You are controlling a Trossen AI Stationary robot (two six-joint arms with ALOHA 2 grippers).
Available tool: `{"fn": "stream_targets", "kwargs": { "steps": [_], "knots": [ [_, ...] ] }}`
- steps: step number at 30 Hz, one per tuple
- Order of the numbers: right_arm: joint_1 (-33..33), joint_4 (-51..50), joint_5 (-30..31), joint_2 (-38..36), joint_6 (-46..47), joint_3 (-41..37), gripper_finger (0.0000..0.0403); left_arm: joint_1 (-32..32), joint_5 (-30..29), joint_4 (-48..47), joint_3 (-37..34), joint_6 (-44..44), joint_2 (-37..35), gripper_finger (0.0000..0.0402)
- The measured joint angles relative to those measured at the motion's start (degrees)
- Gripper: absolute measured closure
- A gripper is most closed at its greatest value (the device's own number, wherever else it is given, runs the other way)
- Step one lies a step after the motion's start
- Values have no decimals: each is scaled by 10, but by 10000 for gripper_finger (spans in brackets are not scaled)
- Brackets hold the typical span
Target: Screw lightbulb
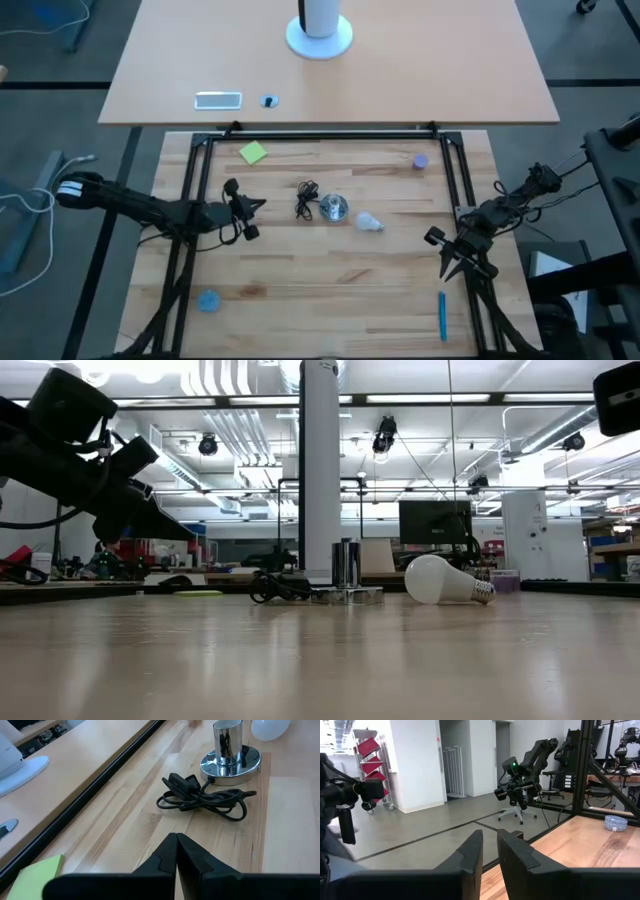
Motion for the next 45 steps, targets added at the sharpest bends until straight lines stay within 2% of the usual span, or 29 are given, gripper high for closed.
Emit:
{"fn": "stream_targets", "kwargs": {
  "steps": [16, 27, 32, 33, 36, 39, 41, 42, 45],
  "knots": [
    [0, 0, 0, 0, 0, 0, 336, 0, 0, 0, 0, 0, 0, 401],
    [0, 0, 0, 0, 0, 0, 354, 0, 0, 0, 0, 0, 0, 401],
    [0, 6, 0, 0, -59, 0, 350, 0, 0, 0, 0, 0, 0, 401],
    [0, 4, 0, 0, -67, 0, 348, 0, 0, 4, 0, -10, 0, 401],
    [0, 10, 0, 0, -117, 0, 342, -1, 13, 80, 0, -133, 0, 401],
    [0, 19, 0, 0, -135, -1, 338, -1, 44, 168, 0, -209, -7, 401],
    [-2, 68, 22, 0, -139, -1, 336, -2, 112, 229, 2, -198, -8, 401],
    [-4, 91, 59, 0, -141, 0, 336, -2, 158, 253, 8, -176, -8, 401],
    [-14, 107, 233, 0, -124, 9, 340, -3, 274, 284, 59, -92, -8, 401]
  ]
}}
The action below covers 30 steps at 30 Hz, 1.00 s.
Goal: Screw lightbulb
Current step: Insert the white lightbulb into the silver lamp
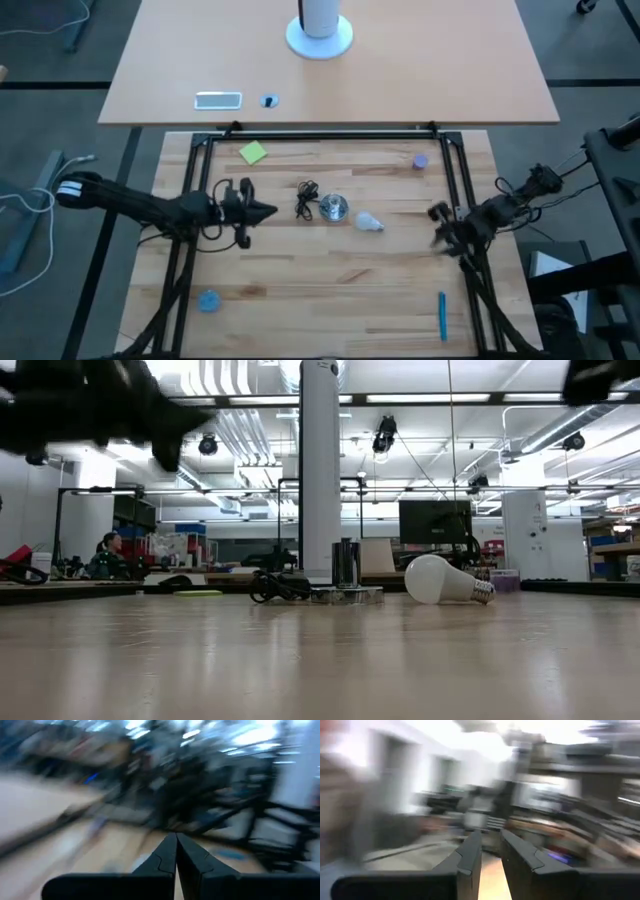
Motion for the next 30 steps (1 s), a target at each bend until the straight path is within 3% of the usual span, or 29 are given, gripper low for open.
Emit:
{"fn": "stream_targets", "kwargs": {
  "steps": [3, 8, 12, 16, 20, 23, 30],
  "knots": [
    [-15, -6, 120, 2, 4, 16, 347, 1, 9, -103, 86, 46, 0, 401],
    [-56, -35, 129, 27, 10, 40, 354, 2, -48, -433, 267, 93, 36, 401],
    [-93, -34, 130, 71, 49, 56, 352, 2, -59, -544, 350, 113, 74, 401],
    [-126, -35, 130, 140, 73, 68, 343, 1, -49, -537, 365, 135, 100, 401],
    [-160, -38, 143, 205, 102, 68, 337, -2, -46, -484, 331, 102, 126, 401],
    [-179, -31, 143, 234, 119, 68, 334, -8, -45, -395, 290, 73, 134, 401],
    [-194, -23, 141, 263, 11, 106, 343, -11, -44, -177, 178, 13, 154, 401]
  ]
}}
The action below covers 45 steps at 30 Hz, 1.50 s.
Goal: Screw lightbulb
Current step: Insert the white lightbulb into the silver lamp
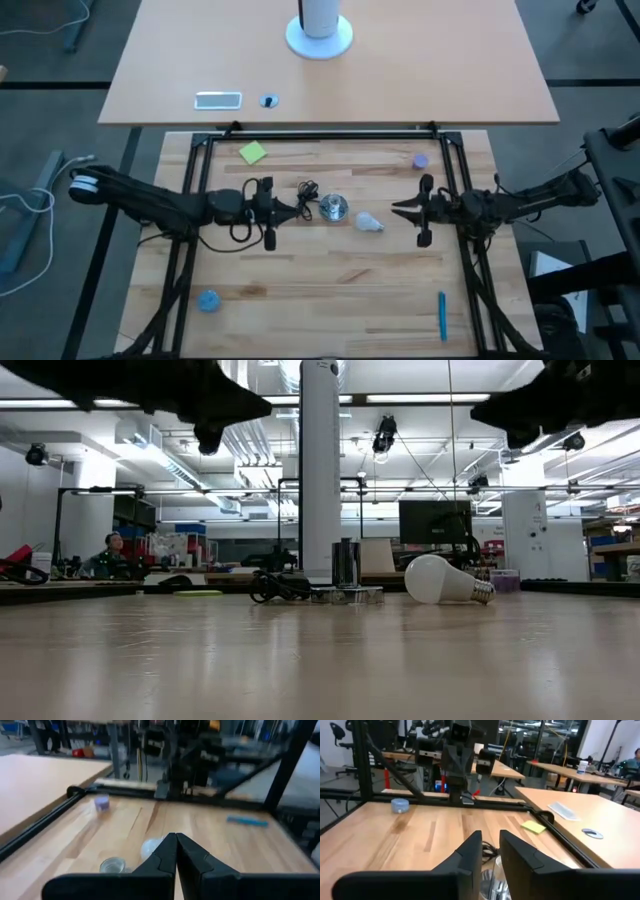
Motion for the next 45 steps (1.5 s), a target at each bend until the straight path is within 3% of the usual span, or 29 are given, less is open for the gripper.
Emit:
{"fn": "stream_targets", "kwargs": {
  "steps": [8, 13, 17, 20, 22, 27, 33, 36, 45],
  "knots": [
    [0, -8, 0, 23, 1, 28, 351, -1, 0, 278, -93, -69, 75, 401],
    [0, -8, -1, 30, 21, 43, 343, 0, 0, 308, -99, -71, 111, 401],
    [0, -3, 3, 29, -25, 49, 338, 2, -18, 308, -79, -45, 133, 401],
    [-2, 7, 96, 30, -74, 53, 339, 3, -91, 307, -52, -14, 147, 401],
    [-3, 7, 150, 30, -38, 53, 344, 3, -132, 306, -30, -12, 154, 401],
    [-6, -34, 160, 40, 40, 63, 351, 3, -154, 190, 34, 31, 158, 401],
    [-7, -215, 148, 93, 156, 115, 325, 6, -155, -177, 153, 69, 149, 401],
    [-9, -301, 131, 136, 194, 155, 300, 7, -156, -301, 189, 77, 153, 401],
    [-25, -386, -11, 332, 224, 241, 230, 6, -155, -304, 137, 5, 152, 401]
  ]
}}
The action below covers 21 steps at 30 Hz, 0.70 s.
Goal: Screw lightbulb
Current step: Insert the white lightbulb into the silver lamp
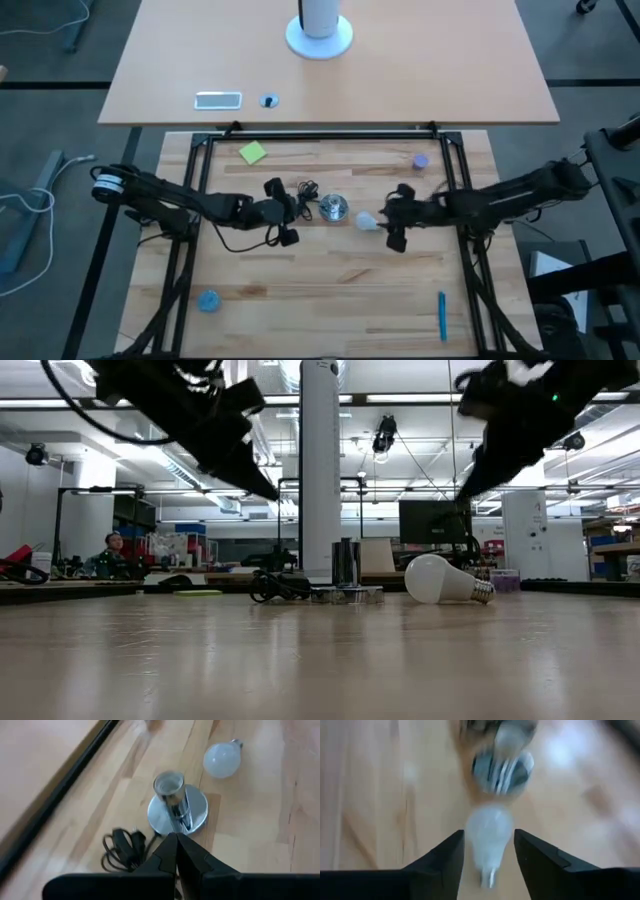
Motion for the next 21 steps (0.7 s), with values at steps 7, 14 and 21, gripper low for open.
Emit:
{"fn": "stream_targets", "kwargs": {
  "steps": [7, 14, 21],
  "knots": [
    [-33, -91, -46, 136, -24, 82, 201, -13, 2, 131, -74, -38, 0, 401],
    [-62, -107, -69, 227, -35, 114, 166, -12, 0, 182, -105, -35, -3, 401],
    [-90, -99, -69, 290, -31, 125, 140, -12, -1, 185, -120, -31, -3, 401]
  ]
}}
